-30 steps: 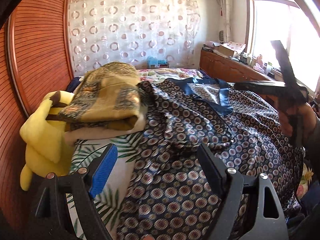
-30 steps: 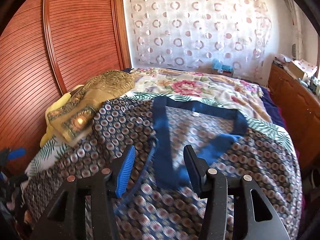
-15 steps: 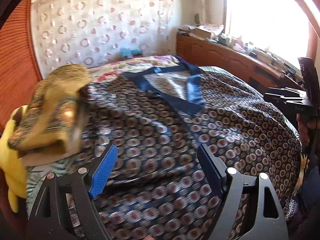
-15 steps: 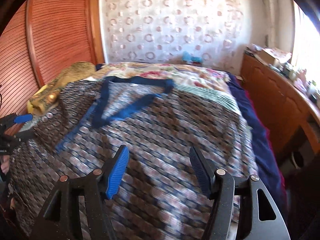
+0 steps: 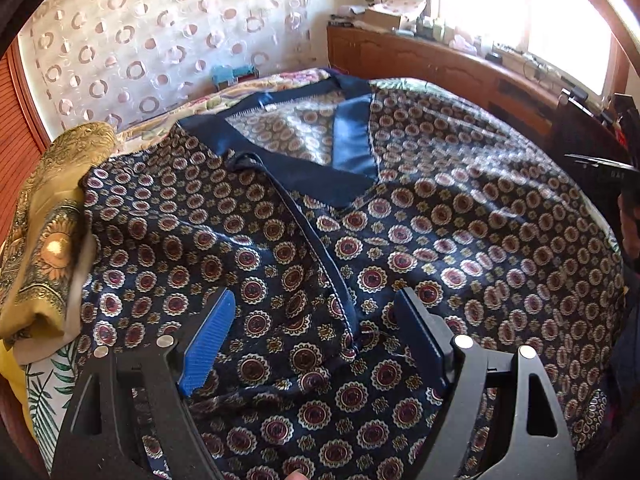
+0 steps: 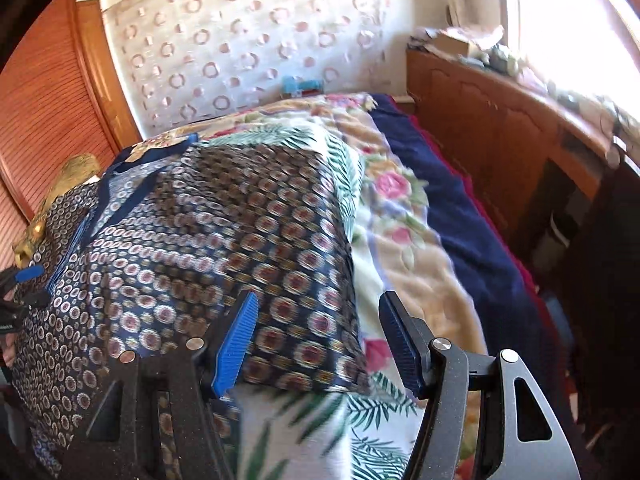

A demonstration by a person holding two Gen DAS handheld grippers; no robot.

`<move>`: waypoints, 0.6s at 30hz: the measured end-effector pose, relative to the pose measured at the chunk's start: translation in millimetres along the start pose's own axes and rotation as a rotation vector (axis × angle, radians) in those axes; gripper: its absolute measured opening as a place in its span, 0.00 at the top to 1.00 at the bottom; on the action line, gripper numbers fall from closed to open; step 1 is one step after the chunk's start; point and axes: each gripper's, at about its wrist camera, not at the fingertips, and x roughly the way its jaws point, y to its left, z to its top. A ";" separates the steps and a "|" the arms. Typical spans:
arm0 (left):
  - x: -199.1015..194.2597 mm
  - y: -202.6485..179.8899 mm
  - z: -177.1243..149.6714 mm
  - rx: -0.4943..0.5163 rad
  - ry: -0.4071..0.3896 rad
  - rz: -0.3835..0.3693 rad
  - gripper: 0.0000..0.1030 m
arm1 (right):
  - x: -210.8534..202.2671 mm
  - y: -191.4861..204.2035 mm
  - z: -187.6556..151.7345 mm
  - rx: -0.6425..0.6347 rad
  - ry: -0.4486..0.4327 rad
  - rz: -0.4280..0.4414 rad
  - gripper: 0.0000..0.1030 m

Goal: Fold small clothes

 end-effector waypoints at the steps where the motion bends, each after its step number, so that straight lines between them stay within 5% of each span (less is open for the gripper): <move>1: 3.6 -0.5 -1.2 0.001 0.015 -0.002 0.20 | -1.4 -8.5 -1.4 0.011 0.011 0.006 0.37; 9: 12.7 -0.9 -0.7 -0.008 0.040 -0.045 0.01 | -5.9 -18.7 -2.7 0.027 0.067 0.031 0.37; 13: 14.8 -1.9 0.3 -0.002 0.045 -0.050 0.00 | -8.1 -25.6 -4.3 0.057 0.080 0.066 0.38; 18: 14.1 -0.4 0.3 -0.002 0.046 -0.051 0.00 | 1.2 -31.1 0.6 0.106 0.098 0.152 0.57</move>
